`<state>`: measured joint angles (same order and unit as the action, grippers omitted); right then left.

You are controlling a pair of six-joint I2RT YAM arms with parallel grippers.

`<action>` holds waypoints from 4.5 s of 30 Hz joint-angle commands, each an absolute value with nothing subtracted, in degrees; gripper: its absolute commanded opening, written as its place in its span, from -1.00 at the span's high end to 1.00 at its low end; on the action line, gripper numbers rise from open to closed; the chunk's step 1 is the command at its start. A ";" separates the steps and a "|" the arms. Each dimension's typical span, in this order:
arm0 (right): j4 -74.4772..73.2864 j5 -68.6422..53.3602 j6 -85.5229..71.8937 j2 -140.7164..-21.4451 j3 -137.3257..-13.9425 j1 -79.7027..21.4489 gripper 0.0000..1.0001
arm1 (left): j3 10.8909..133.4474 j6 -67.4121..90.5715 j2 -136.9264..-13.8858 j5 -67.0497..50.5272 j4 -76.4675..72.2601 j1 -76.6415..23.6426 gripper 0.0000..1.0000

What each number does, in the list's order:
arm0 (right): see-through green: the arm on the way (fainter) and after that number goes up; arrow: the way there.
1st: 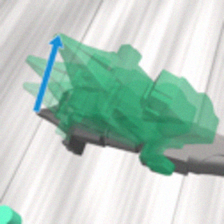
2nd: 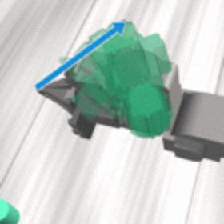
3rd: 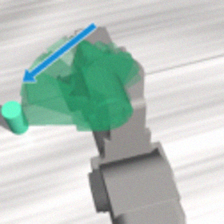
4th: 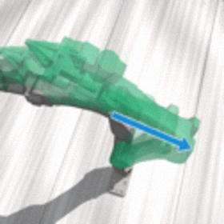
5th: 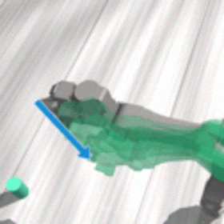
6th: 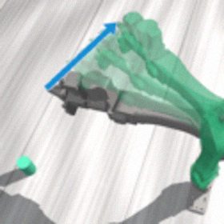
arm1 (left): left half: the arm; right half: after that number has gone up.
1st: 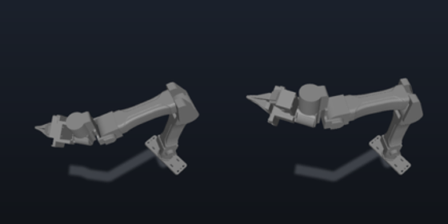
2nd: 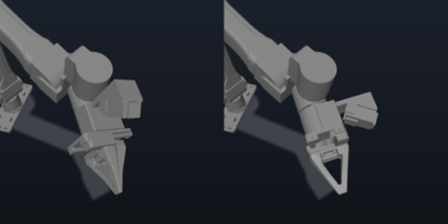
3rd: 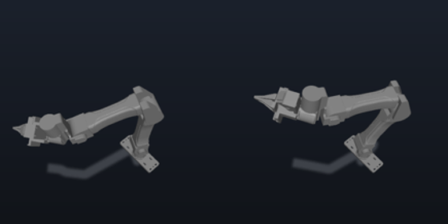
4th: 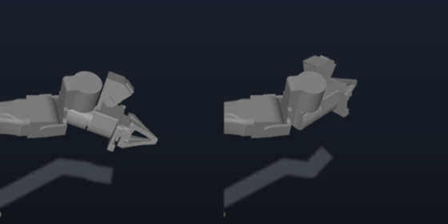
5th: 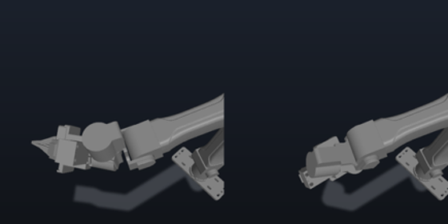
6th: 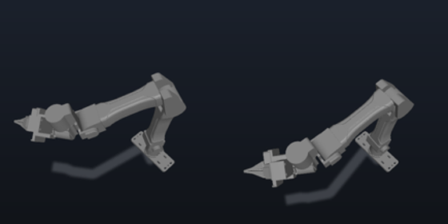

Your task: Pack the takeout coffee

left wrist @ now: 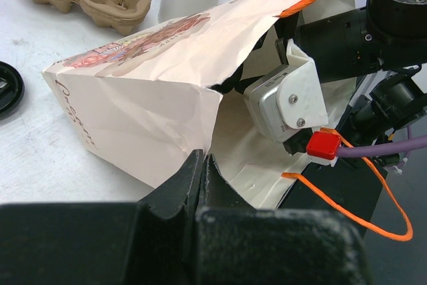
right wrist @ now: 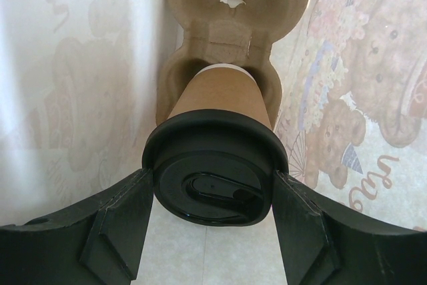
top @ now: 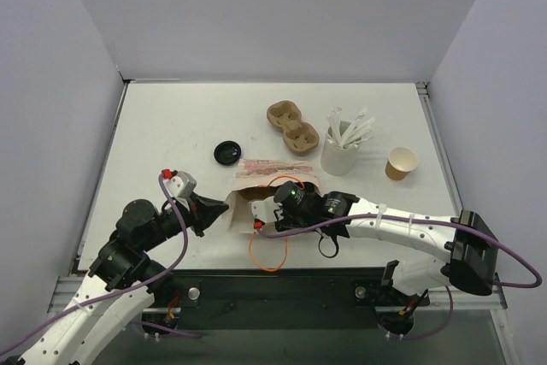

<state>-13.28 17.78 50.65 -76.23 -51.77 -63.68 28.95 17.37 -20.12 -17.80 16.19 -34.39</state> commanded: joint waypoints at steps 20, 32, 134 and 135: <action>-16.17 20.13 49.13 -74.88 -57.04 -63.81 0.30 | 30.23 16.44 -20.04 -17.14 14.24 -34.19 1.00; -20.30 24.61 50.89 -75.76 -57.30 -63.81 0.34 | 30.23 16.08 -20.21 -16.44 14.33 -34.19 1.00; -13.18 18.28 45.53 -76.64 -53.79 -56.95 0.35 | 43.51 32.87 -35.68 3.27 17.58 -50.45 0.03; -13.10 18.46 45.53 -76.64 -53.88 -56.95 0.35 | 43.51 33.22 -36.12 2.64 16.88 -50.54 0.03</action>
